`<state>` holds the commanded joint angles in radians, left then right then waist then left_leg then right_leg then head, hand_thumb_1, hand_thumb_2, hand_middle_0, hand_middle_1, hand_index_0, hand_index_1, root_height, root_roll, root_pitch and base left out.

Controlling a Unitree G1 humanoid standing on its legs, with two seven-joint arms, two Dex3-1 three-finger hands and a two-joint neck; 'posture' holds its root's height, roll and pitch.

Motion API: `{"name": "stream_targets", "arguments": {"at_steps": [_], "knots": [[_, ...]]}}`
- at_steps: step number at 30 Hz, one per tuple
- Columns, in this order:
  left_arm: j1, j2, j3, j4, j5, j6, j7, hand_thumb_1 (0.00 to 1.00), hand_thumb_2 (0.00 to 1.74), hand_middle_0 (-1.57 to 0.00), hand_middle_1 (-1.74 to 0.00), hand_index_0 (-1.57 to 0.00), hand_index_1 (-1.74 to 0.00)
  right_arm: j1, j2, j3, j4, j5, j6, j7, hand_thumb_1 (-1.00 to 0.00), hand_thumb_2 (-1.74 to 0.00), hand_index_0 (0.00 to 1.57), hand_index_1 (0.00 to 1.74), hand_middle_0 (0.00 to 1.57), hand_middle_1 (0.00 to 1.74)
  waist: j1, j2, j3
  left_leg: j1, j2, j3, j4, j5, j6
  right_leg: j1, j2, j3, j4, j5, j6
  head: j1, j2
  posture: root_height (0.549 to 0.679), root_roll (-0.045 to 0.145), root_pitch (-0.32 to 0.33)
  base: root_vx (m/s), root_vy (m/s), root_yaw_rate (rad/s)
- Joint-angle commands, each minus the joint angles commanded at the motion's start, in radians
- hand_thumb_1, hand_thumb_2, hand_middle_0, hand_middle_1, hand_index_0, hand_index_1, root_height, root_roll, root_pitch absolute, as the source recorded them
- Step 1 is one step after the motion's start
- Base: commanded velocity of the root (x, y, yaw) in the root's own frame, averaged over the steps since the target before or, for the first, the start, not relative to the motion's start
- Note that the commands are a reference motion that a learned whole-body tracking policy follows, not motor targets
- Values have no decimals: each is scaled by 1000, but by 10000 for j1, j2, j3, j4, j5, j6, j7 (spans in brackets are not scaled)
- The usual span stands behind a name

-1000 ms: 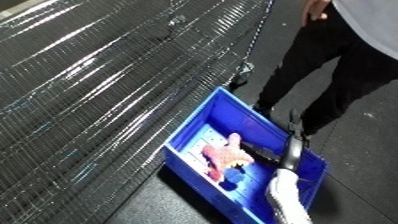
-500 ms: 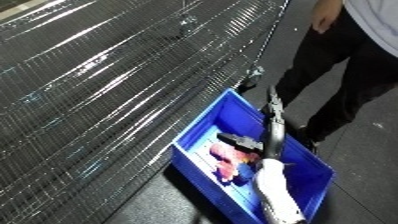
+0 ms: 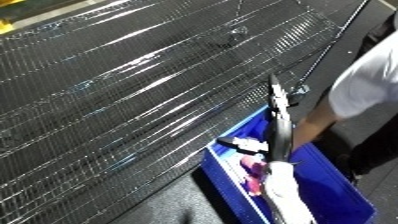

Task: Pick up the object and place it into the box

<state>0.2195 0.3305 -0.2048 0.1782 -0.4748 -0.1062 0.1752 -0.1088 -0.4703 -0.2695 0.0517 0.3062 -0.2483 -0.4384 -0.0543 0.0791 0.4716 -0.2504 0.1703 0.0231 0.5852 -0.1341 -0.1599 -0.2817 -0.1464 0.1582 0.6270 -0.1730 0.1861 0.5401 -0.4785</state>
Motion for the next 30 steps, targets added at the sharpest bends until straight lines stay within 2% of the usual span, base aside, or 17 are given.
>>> {"name": "stream_targets", "arguments": {"at_steps": [12, 19, 25, 30], "knots": [[-236, -98, 177, -16, 332, 132, 105, 1000, 1740, -1570, -1740, -1570, -1740, -662, 152, 1131, -193, -269, 308, 406, 0, 0, 0, 0, 0, 0, 402, -123, 51, -174, -82, -201, 135, 77, 13, -95, 31, -47, 318, -132, -47, -3296, 201, 630, 67, -214, -6, -5, 52], [-440, -155, 136, -24, 432, 186, 92, 1000, 1740, -1570, -1740, -1570, -1740, -948, 292, 1520, -233, -190, 352, 487, 0, 0, 0, 0, 0, 0, 587, -136, 78, -202, -126, -268, 101, 122, 33, -153, 39, -93, 448, -199, -50, -4176, 173, 629, 68, -214, 14, 4, 35], [-528, -173, 153, -41, 525, 203, 147, 1000, 1740, -1570, -1740, -1570, -1740, -1142, 295, 1826, -293, -327, 461, 549, 0, 0, 0, 0, 0, 0, 711, -165, 94, -205, -163, -313, 101, 104, 41, -175, 43, -113, 529, -269, -44, -4759, 560, 629, 69, -210, 22, 4, 26], [-564, -167, 217, -108, 553, 196, 169, 1000, 1740, -1570, -1740, -1570, -1740, -1231, 186, 1958, -299, -554, 627, 569, 0, 0, 0, 0, 0, 0, 791, -179, 110, -175, -180, -333, 29, 115, 43, -188, 7, -124, 535, -285, -25, -5091, 825, 630, 70, -203, 33, 2, 22]]}}
